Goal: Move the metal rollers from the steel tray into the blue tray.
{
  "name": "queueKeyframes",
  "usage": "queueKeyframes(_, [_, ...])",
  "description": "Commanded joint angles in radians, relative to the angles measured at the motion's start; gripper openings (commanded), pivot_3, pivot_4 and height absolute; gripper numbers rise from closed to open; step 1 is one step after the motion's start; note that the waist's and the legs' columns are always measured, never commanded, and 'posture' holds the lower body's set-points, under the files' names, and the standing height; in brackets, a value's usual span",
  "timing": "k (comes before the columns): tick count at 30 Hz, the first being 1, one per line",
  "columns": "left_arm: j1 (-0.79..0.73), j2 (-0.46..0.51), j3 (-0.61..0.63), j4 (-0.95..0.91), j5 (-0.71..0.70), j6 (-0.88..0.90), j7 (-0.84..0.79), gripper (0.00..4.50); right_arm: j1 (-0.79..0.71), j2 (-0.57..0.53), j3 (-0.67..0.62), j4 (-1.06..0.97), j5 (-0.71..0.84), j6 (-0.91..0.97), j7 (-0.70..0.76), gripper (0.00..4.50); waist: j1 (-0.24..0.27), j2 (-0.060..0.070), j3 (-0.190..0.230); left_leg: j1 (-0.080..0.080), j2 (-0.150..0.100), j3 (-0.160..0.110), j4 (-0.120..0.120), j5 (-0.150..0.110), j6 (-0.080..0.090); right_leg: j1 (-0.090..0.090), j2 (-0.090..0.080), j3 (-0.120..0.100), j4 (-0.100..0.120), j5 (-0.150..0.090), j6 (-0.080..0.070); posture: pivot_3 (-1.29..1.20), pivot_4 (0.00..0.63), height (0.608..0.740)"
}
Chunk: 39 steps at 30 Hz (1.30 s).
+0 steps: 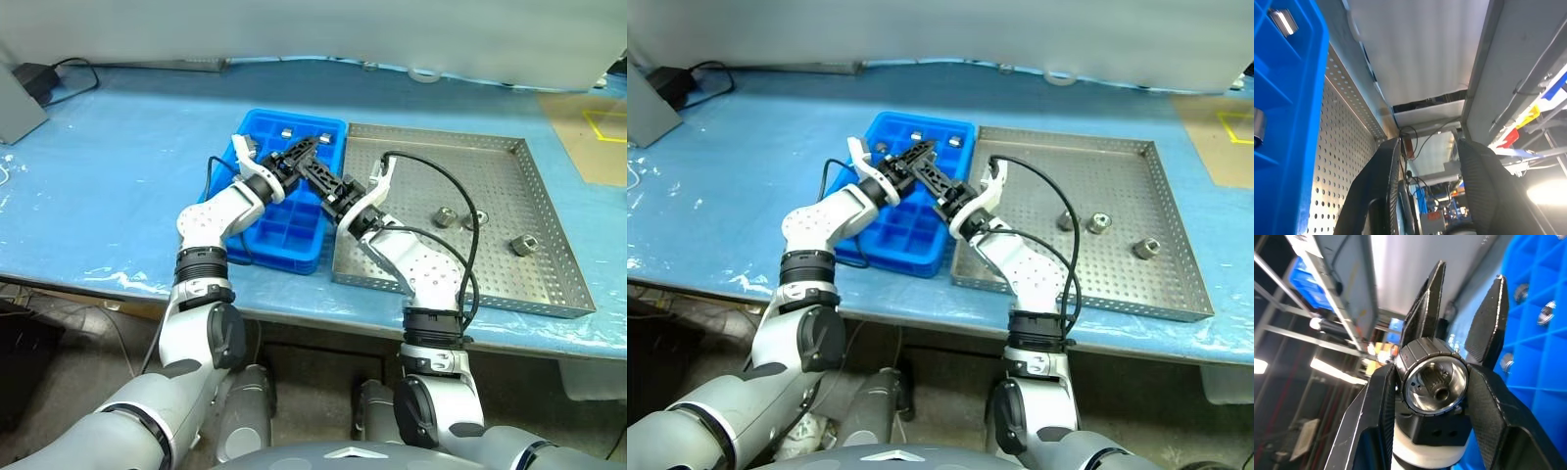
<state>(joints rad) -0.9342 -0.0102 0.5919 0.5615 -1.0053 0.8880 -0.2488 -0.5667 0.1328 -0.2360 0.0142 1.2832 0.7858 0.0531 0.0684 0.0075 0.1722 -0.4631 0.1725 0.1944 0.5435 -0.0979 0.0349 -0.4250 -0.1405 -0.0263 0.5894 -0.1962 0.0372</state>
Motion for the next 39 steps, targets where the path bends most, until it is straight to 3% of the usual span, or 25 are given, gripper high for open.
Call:
queueKeyframes(1, [-0.028,0.052,0.079,-0.002,-0.002,-0.175,0.058,2.03,-0.049,0.046,0.026,-0.03,0.039,-0.001,0.049,1.72,0.0,-0.001,0.0,0.0,0.0,0.0,0.0,0.0,0.0,0.0,0.0,0.0,0.0,0.0,0.0,0.01,0.15,0.74])
queueKeyframes(2, [-0.028,0.062,0.083,0.003,0.008,-0.205,0.065,2.03,-0.052,0.042,0.036,-0.019,0.031,0.001,0.054,1.72,0.002,-0.001,0.0,0.0,0.001,-0.001,0.0,0.0,0.0,0.0,0.001,-0.001,0.0,0.0,0.0,0.01,0.15,0.74])
queueKeyframes(5, [0.018,0.137,-0.025,-0.097,0.134,-0.297,-0.017,2.03,-0.095,-0.031,0.158,0.07,-0.194,-0.017,0.096,1.72,0.006,-0.002,0.0,0.0,0.003,-0.003,0.0,0.001,-0.002,0.0,0.005,-0.002,-0.001,0.001,-0.002,0.12,0.15,0.74])
queueKeyframes(10, [0.123,0.215,-0.128,-0.262,0.287,-0.416,-0.012,2.03,-0.21,-0.058,0.221,0.299,-0.454,-0.136,0.131,1.72,0.055,-0.002,-0.001,-0.005,0.009,-0.014,-0.001,0.005,-0.008,0.0,0.011,-0.006,0.0,-0.001,-0.006,0.24,0.15,0.74])
queueKeyframes(16, [0.265,0.256,-0.167,-0.428,0.326,-0.405,0.003,2.03,-0.335,-0.08,0.21,0.533,-0.672,-0.304,0.151,1.72,0.096,-0.002,-0.001,-0.01,0.011,-0.02,-0.001,0.009,-0.015,0.0,0.013,-0.015,0.003,0.0,-0.007,0.33,0.15,0.74])
queueKeyframes(22, [0.313,0.248,-0.166,-0.454,0.308,-0.397,0.007,2.03,-0.344,-0.101,0.261,0.553,-0.785,-0.298,0.255,1.72,0.116,-0.002,-0.001,-0.01,0.014,-0.022,-0.001,0.015,-0.024,-0.002,0.012,-0.018,0.014,-0.002,-0.012,0.33,0.15,0.74])
queueKeyframes(29, [0.271,0.244,-0.202,-0.394,0.323,-0.407,-0.029,2.03,-0.279,-0.119,0.293,0.458,-0.849,-0.239,0.316,4.0,0.114,-0.002,-0.001,-0.009,0.018,-0.024,-0.005,0.018,-0.029,-0.009,0.015,-0.02,0.019,0.0,-0.016,0.26,0.15,0.74])
queueKeyframes(35, [0.219,0.24,-0.285,-0.347,0.362,-0.448,-0.134,2.03,-0.22,-0.141,0.206,0.317,-0.854,-0.284,0.259,4.0,0.113,-0.002,-0.001,-0.01,0.018,-0.024,-0.007,0.019,-0.031,-0.01,0.015,-0.019,0.02,0.002,-0.016,0.19,0.15,0.74])
queueKeyframes(39, [0.193,0.252,-0.435,-0.312,0.47,-0.52,-0.282,2.03,-0.156,-0.194,0.162,0.177,-0.882,-0.304,0.212,4.0,0.11,-0.003,-0.001,-0.01,0.017,-0.022,-0.007,0.02,-0.031,-0.01,0.015,-0.017,0.019,0.003,-0.015,0.1,0.15,0.74])
